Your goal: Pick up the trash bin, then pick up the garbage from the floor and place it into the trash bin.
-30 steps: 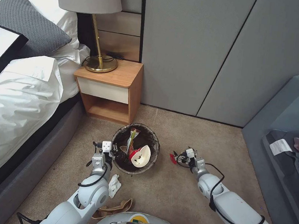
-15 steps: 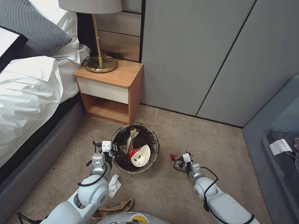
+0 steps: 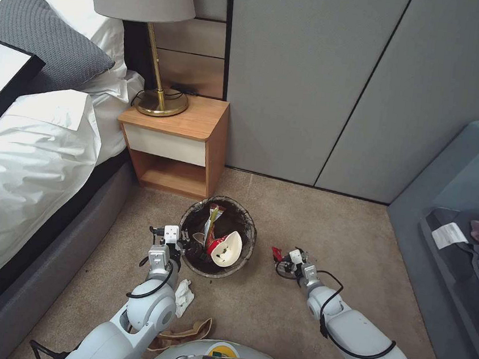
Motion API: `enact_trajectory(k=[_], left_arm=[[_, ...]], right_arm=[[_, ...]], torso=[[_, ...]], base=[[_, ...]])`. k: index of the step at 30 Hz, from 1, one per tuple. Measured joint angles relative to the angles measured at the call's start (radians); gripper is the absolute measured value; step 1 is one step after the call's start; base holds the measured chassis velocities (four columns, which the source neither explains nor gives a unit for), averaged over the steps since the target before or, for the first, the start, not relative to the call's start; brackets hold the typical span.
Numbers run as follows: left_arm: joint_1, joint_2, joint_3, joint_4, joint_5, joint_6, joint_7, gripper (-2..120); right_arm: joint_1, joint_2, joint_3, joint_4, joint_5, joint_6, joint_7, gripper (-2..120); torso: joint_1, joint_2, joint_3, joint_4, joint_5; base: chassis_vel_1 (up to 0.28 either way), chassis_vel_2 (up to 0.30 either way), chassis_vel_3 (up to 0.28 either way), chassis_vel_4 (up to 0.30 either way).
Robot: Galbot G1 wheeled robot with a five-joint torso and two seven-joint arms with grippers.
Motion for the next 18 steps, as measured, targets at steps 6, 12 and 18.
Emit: enact_trajectory(k=[6,12,18], left_arm=[[-0.008,-0.003,0.002,0.004,0.0,0.0,-0.002,2],[-0.011,-0.002,0.004,0.007,-0.001,0.001,-0.003,2],[-0.011,-0.001,0.004,0.007,-0.001,0.001,-0.003,2]], right_arm=[[0.008,0.038,0.003,-0.041,-0.022,0.013,-0.007,100],[0.013,0.081,0.007,-0.076,-0.034,0.027,-0.012,100],[0.015,0.095,0.008,-0.084,-0.034,0.033,-0.017,100]], torso=[[0.0,0.0,0.0,0.0,0.0],[0.0,0.0,0.0,0.0001,0.0001],[0.0,0.0,0.0,0.0,0.0]], base=[[0.0,0.0,0.0,0.0],[0.0,0.0,0.0,0.0],[0.0,0.0,0.0,0.0]])
